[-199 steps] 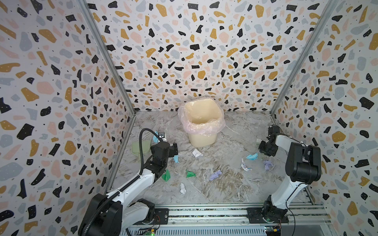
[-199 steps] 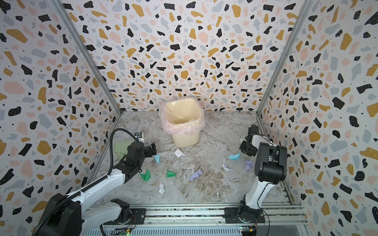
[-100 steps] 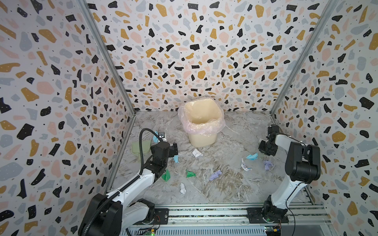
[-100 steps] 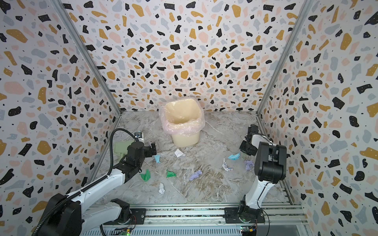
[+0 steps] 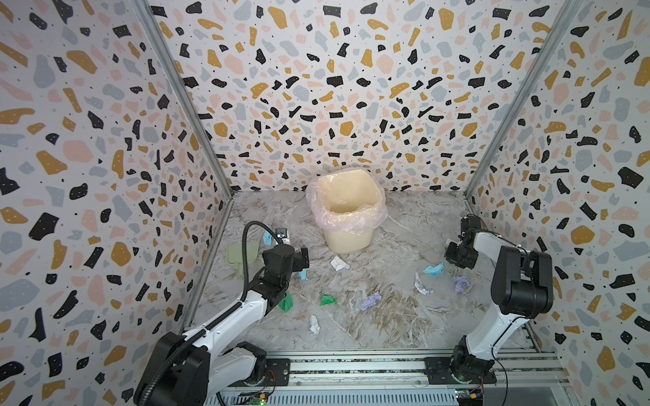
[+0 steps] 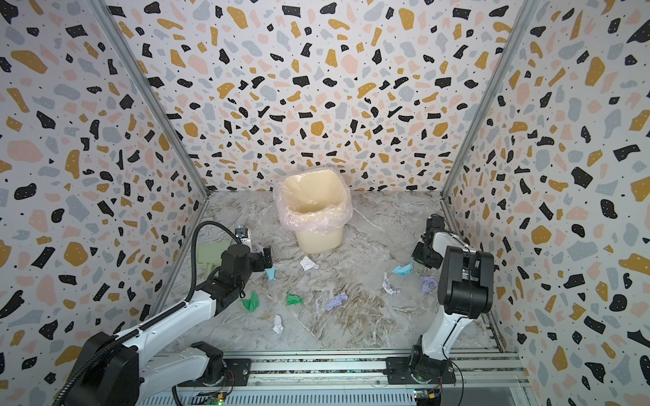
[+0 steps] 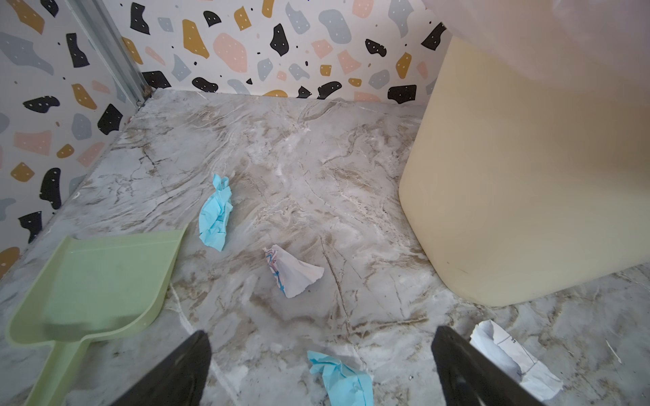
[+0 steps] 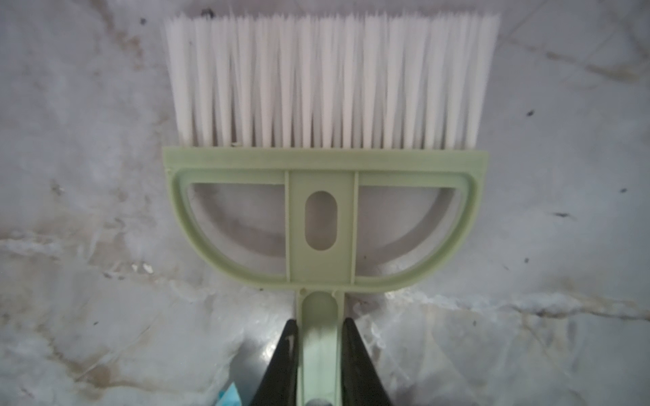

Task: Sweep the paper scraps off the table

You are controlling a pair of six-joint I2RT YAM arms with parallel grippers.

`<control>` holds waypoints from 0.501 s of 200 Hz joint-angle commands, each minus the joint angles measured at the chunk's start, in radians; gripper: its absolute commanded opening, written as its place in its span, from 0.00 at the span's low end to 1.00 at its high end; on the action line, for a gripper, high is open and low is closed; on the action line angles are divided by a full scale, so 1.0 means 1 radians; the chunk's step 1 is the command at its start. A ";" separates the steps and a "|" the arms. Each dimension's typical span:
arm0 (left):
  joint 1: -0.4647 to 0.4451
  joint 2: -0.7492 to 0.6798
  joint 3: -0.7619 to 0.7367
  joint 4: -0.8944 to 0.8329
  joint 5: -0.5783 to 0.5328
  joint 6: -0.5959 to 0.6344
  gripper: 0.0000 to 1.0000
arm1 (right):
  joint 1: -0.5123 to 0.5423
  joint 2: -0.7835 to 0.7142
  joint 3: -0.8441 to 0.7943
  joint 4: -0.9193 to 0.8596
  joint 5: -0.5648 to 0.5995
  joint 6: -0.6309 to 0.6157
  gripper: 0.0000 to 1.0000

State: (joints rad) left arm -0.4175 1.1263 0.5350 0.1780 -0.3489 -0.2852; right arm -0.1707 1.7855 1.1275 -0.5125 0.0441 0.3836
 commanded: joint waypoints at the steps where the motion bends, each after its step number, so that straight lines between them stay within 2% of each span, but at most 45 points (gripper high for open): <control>1: -0.018 -0.003 0.029 -0.004 0.020 -0.014 0.99 | 0.009 -0.087 0.004 -0.033 0.026 -0.001 0.00; 48: -0.057 -0.014 0.037 -0.031 0.045 -0.030 0.99 | 0.030 -0.155 0.006 -0.068 0.033 -0.015 0.00; 100: -0.131 -0.046 0.042 -0.081 0.145 -0.066 0.99 | 0.133 -0.311 -0.001 -0.137 0.049 -0.043 0.00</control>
State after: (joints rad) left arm -0.5156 1.1103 0.5407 0.1188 -0.2649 -0.3267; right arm -0.0864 1.5810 1.1263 -0.5823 0.0723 0.3626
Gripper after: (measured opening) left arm 0.995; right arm 0.193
